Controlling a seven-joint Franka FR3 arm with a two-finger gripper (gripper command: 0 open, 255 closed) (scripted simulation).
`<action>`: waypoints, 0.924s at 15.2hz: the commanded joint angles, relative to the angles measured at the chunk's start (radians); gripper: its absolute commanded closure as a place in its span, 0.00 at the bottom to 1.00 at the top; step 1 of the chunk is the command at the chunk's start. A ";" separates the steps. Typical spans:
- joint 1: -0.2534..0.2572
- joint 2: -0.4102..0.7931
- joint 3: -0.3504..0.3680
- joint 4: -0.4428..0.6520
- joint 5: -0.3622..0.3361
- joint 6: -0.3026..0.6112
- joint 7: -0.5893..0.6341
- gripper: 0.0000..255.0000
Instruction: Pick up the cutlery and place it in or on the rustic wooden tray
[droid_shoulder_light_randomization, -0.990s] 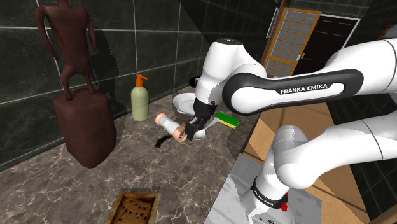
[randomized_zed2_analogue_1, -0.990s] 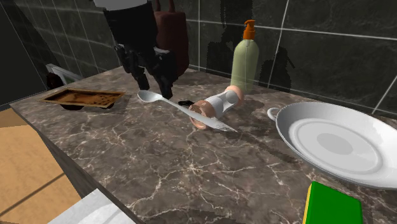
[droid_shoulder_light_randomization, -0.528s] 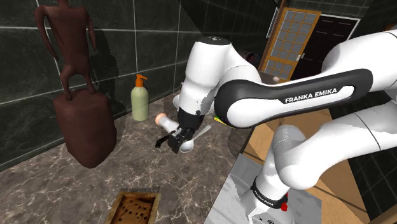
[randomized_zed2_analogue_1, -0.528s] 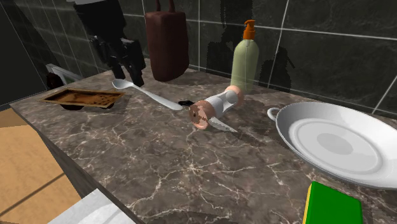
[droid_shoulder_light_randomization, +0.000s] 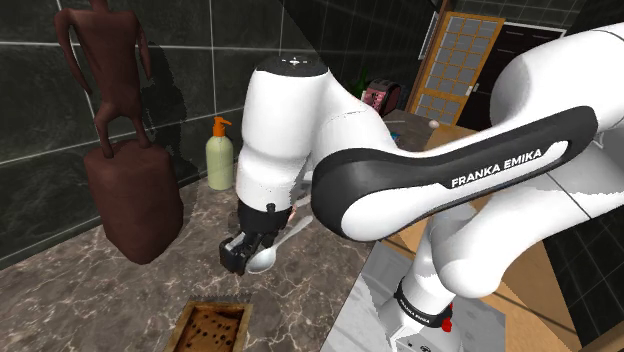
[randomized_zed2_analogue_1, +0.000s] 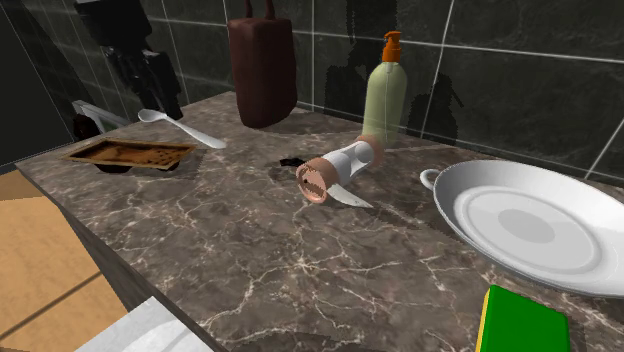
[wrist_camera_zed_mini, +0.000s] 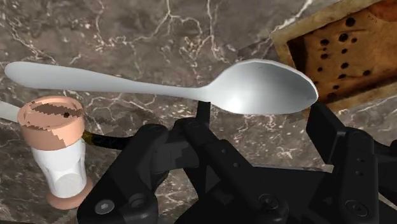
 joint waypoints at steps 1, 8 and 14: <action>-0.008 0.062 0.054 0.063 -0.012 0.000 0.063 1.00; -0.055 0.298 0.238 0.289 -0.133 -0.017 0.288 1.00; -0.037 0.617 0.381 0.557 -0.396 -0.100 0.562 1.00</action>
